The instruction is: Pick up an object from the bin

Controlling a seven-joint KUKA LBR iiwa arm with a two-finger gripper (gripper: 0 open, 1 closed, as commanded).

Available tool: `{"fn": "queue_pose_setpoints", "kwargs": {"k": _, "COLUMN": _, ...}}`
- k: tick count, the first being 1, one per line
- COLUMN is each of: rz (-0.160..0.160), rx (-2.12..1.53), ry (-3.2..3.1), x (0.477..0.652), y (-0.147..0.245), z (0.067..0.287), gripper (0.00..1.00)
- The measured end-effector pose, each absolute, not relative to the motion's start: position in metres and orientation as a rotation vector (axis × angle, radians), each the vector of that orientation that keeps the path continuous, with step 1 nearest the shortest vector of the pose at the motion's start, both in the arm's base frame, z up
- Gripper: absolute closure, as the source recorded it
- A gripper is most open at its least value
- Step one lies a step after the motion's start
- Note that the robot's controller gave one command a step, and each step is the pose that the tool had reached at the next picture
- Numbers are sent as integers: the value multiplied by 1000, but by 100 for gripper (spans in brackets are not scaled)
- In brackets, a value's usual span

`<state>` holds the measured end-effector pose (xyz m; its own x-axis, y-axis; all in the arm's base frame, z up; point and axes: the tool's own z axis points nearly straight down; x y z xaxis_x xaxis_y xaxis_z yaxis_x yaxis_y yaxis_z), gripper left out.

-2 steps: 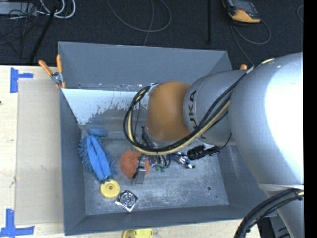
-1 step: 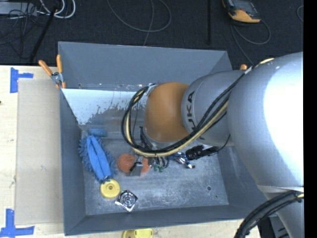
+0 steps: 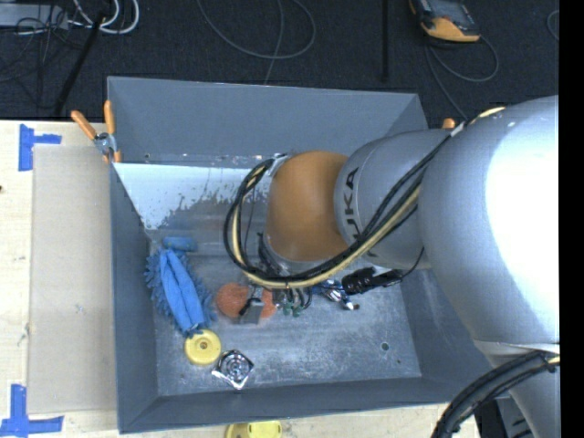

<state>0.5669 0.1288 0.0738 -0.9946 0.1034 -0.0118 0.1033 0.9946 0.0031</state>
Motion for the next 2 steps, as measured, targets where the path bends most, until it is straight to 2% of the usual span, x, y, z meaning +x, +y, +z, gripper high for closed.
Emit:
{"fn": "queue_pose_setpoints", "kwargs": {"k": 1, "rz": 3, "rx": 163, "ry": 3130, "x": 566, "y": 129, "z": 77, "gripper": 100}}
{"fn": "queue_pose_setpoints", "kwargs": {"k": 2, "rz": 1, "rx": 163, "ry": 3136, "x": 564, "y": 128, "z": 91, "gripper": 100}}
